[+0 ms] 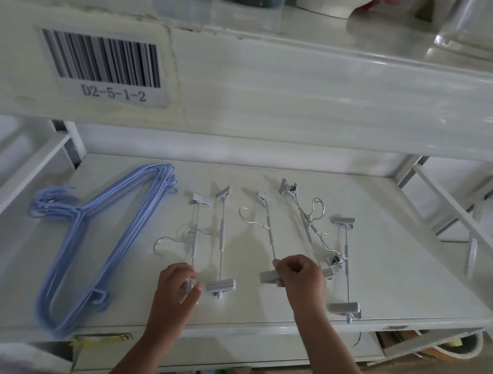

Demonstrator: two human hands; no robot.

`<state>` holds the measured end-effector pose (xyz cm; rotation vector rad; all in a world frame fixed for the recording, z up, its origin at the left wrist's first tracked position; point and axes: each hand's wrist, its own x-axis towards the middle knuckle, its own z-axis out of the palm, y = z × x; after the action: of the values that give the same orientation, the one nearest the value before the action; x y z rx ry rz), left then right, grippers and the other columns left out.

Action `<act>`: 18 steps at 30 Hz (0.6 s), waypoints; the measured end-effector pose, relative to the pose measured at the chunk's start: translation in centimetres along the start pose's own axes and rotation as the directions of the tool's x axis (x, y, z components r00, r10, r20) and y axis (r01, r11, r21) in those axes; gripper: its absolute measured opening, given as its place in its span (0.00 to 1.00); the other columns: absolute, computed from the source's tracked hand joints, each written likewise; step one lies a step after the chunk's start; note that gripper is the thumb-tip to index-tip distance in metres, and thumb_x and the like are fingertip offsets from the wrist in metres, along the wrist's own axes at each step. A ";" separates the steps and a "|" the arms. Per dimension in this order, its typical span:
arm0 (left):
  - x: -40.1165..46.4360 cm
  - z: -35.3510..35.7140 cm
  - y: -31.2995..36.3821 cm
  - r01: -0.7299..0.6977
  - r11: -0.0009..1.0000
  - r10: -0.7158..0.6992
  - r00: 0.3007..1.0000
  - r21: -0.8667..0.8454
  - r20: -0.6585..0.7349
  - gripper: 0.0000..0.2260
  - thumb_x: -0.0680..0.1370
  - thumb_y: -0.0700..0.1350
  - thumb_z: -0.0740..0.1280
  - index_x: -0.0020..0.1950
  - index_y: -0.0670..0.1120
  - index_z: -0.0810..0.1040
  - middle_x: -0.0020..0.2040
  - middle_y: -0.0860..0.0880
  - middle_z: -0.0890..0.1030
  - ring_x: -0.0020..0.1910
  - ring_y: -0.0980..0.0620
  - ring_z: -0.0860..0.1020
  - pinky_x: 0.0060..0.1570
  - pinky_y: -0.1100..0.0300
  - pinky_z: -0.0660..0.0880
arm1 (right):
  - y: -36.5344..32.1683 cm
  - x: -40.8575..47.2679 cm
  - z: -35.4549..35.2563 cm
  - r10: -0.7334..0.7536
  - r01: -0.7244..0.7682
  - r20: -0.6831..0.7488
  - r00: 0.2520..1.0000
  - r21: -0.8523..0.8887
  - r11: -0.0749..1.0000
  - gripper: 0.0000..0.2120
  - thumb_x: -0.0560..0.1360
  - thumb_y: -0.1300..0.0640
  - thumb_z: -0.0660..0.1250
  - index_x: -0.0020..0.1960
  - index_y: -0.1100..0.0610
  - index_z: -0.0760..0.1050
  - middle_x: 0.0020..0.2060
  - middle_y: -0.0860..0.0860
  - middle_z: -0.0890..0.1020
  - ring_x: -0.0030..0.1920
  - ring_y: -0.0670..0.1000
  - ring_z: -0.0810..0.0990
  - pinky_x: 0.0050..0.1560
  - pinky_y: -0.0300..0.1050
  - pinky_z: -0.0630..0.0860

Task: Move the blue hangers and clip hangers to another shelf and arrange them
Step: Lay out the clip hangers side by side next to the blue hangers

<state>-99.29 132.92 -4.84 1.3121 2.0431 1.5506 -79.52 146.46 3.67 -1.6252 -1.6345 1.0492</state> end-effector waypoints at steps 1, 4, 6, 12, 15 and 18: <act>0.0 0.0 0.0 -0.012 1.000 0.012 1.000 -0.002 -0.002 0.10 0.71 0.54 0.64 0.43 0.48 0.77 0.50 0.52 0.76 0.52 0.56 0.74 0.47 0.74 0.70 | 0.2 -0.2 0.6 0.025 -0.025 0.003 1.000 0.048 0.999 0.06 0.71 0.55 0.75 0.38 0.55 0.80 0.27 0.51 0.83 0.28 0.46 0.82 0.30 0.33 0.71; 0.1 0.0 0.1 -0.036 0.999 0.036 0.999 0.002 -0.009 0.10 0.72 0.53 0.64 0.44 0.47 0.77 0.49 0.51 0.77 0.51 0.57 0.74 0.48 0.75 0.70 | 1.1 -1.1 2.3 0.050 -0.054 0.029 0.998 0.124 0.991 0.07 0.71 0.55 0.75 0.38 0.55 0.80 0.28 0.52 0.83 0.30 0.49 0.83 0.31 0.33 0.72; 0.1 0.0 0.2 -0.022 1.000 0.022 1.000 -0.010 -0.002 0.11 0.72 0.53 0.64 0.45 0.46 0.77 0.49 0.50 0.76 0.51 0.56 0.75 0.48 0.73 0.72 | 1.7 -1.7 3.3 0.055 -0.061 0.044 0.998 0.138 0.989 0.07 0.72 0.56 0.74 0.38 0.55 0.79 0.28 0.53 0.83 0.28 0.47 0.80 0.30 0.32 0.71; 0.0 -0.1 0.4 -0.017 1.000 0.017 1.000 0.003 -0.016 0.10 0.72 0.52 0.64 0.44 0.47 0.78 0.50 0.55 0.76 0.53 0.58 0.74 0.48 0.72 0.72 | 3.1 -2.9 4.6 0.035 -0.044 0.091 0.995 0.095 0.995 0.07 0.71 0.58 0.75 0.38 0.55 0.78 0.30 0.53 0.82 0.32 0.52 0.81 0.31 0.33 0.74; 0.1 -0.1 0.2 -0.002 1.000 0.002 1.000 0.012 -0.012 0.10 0.71 0.52 0.64 0.44 0.47 0.78 0.50 0.54 0.76 0.53 0.59 0.74 0.47 0.72 0.72 | 3.3 -3.0 4.7 -0.002 0.000 0.108 0.994 0.021 1.000 0.07 0.71 0.56 0.75 0.38 0.53 0.78 0.31 0.50 0.82 0.33 0.48 0.79 0.32 0.31 0.72; 0.2 0.0 0.4 -0.007 1.000 0.007 1.000 0.026 -0.002 0.11 0.71 0.53 0.64 0.44 0.46 0.78 0.49 0.51 0.77 0.52 0.62 0.73 0.49 0.77 0.68 | 3.4 -2.8 4.4 -0.089 0.102 0.118 0.989 -0.108 0.989 0.08 0.72 0.51 0.73 0.38 0.50 0.77 0.34 0.47 0.81 0.37 0.44 0.78 0.35 0.31 0.70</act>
<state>-99.22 133.03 -4.45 1.3297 2.0690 1.5335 -81.36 142.93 -1.13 -1.5672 -1.8585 1.0319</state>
